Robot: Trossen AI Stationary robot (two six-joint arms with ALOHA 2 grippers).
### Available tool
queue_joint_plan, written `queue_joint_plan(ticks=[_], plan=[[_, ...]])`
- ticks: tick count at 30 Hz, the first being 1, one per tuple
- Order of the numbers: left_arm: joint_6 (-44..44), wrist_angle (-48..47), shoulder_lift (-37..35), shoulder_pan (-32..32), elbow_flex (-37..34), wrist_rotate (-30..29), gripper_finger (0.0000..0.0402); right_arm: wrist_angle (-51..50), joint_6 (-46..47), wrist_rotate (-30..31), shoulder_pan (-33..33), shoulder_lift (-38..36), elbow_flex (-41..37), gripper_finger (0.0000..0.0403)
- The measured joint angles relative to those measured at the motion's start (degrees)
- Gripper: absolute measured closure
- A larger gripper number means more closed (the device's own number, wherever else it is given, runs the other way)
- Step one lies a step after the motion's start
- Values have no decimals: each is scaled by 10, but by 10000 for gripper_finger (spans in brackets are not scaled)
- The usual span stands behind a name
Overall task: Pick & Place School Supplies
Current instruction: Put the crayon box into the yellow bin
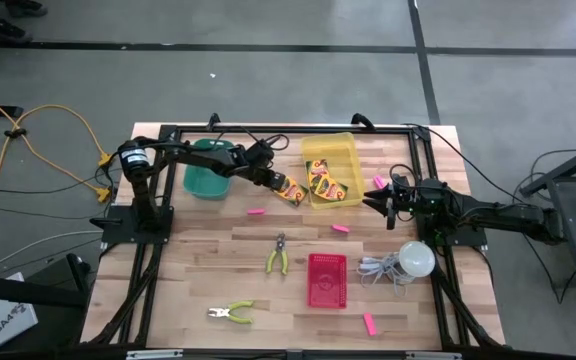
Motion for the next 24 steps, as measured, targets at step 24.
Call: queue_joint_plan(ticks=[24], plan=[[24,-12,-50,8,-2,-4,401,0,0,0,0,0,0,292]])
